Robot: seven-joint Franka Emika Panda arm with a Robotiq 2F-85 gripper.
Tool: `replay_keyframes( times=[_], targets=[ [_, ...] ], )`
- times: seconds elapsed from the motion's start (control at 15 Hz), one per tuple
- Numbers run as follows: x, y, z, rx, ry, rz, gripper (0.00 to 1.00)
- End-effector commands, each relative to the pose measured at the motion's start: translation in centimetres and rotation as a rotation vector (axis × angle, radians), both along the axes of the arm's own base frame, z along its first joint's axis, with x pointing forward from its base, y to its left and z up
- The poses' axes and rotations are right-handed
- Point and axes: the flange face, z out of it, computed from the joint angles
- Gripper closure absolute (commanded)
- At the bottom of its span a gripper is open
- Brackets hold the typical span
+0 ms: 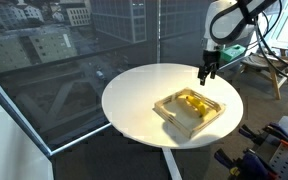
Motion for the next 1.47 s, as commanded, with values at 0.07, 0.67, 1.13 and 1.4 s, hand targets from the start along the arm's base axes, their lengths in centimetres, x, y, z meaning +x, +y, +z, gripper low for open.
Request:
replay_keyframes(
  times=[0.07, 0.67, 1.13, 1.4],
  targets=[
    [-1.4, -0.4, 1.9, 0.039, -0.011, 0.026, 0.0],
    [-2.2, -0.9, 4.3, 0.045, -0.022, 0.028, 0.0],
    [-2.6, -1.0, 6.2, 0.04, -0.012, 0.015, 0.0],
    [-3.1, -1.1, 7.2, 0.036, -0.001, 0.006, 0.0]
  ],
)
